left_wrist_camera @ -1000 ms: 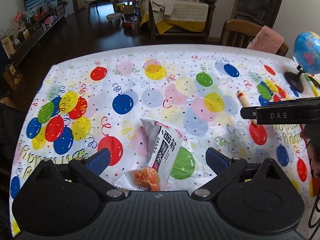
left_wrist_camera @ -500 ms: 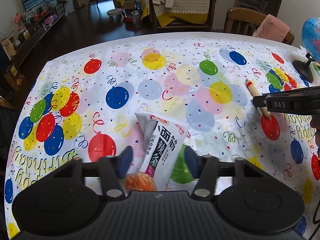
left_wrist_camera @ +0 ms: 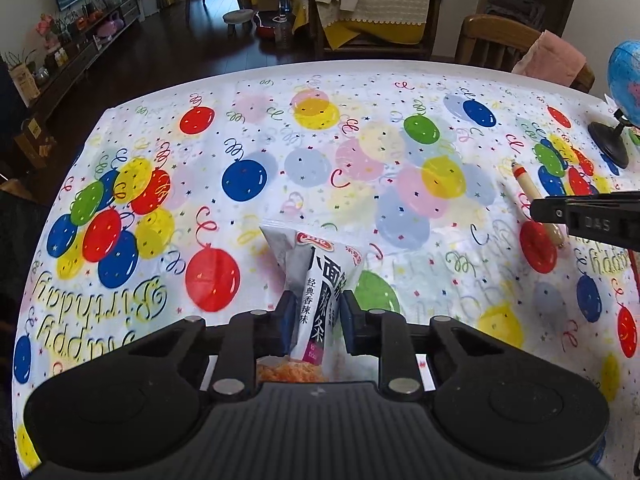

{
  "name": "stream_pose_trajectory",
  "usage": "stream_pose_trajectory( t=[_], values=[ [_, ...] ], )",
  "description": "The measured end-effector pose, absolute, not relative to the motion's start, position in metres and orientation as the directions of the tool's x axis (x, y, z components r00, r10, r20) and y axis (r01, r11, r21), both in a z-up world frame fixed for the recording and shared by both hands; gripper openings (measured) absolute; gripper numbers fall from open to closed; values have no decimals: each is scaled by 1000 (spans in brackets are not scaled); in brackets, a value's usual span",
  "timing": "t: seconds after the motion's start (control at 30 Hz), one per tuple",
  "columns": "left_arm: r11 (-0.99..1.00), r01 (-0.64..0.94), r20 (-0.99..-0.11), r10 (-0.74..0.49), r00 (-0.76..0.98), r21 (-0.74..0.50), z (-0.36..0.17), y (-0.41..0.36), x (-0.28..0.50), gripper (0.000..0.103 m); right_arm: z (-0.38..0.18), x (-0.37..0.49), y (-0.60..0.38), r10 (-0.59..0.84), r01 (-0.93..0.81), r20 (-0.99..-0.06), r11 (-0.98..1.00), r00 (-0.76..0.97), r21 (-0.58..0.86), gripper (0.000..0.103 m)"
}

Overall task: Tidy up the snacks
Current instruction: 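Grasp the white noodle packet with the left tool while the right tool grasps the wooden stick snack, then carry the white packet and wooden stick into the red box and release both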

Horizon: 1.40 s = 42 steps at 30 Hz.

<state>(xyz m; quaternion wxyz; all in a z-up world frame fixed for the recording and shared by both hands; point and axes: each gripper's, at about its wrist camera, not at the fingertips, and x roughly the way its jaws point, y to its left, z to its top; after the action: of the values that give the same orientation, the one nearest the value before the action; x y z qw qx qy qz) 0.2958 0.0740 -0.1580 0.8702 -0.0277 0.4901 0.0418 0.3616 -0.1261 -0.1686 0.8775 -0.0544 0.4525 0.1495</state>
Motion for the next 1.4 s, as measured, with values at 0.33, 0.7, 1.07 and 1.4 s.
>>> stream_pose_trajectory(
  t=[0.33, 0.7, 1.07, 1.4],
  values=[
    [994, -94, -845, 2, 534, -57, -131, 67, 254, 21, -135, 299, -141, 268, -301, -797, 947, 540, 115, 8],
    [994, -53, -816, -48, 576, -97, -87, 45, 192, 21, -86, 217, -160, 291, -272, -762, 950, 579, 156, 8],
    [990, 53, -765, -132, 630, -128, -45, 14, 144, 21, -41, 146, -192, 257, -205, -709, 965, 657, 160, 8],
    [979, 157, -732, -201, 651, -129, -17, -40, 136, 21, -16, 118, -240, 225, -144, -665, 974, 712, 176, 8]
  ],
)
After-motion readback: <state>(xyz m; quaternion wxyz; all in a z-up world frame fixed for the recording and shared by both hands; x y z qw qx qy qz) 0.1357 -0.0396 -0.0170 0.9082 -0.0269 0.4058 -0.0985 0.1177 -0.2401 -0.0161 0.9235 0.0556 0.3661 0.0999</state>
